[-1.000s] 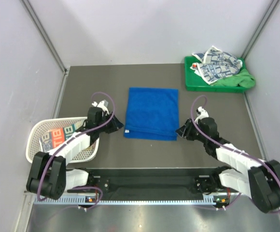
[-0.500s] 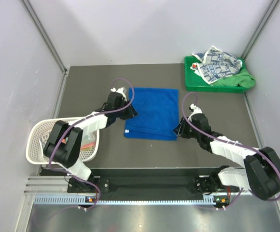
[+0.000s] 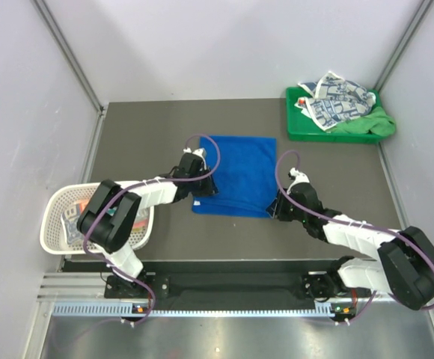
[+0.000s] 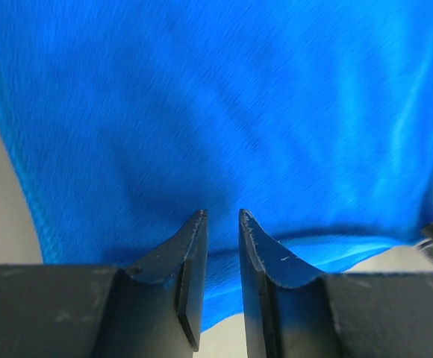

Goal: Fold and stack the towels
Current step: Fold the towel

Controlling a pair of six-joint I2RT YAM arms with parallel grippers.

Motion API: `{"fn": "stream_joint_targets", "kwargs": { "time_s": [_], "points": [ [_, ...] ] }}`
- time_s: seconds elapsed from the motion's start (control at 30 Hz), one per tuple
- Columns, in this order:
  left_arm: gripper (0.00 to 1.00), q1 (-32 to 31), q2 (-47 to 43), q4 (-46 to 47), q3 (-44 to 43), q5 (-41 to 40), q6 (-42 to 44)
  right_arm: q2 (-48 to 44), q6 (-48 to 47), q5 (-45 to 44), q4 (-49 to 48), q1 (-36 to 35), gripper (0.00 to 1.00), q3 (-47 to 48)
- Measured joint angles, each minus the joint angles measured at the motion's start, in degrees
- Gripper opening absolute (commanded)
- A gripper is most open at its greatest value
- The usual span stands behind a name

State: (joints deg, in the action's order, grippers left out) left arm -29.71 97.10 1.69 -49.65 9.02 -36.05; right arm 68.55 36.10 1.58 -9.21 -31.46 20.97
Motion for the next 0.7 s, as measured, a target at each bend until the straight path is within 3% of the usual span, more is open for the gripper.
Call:
{"fn": "stream_joint_targets", "kwargs": {
  "time_s": [0.7],
  "points": [
    [0.26,-0.81,-14.71,-0.66,11.61,-2.47,-0.26,-4.17,0.46,-0.52,0.04,-0.24,0.29,-3.82]
  ]
}}
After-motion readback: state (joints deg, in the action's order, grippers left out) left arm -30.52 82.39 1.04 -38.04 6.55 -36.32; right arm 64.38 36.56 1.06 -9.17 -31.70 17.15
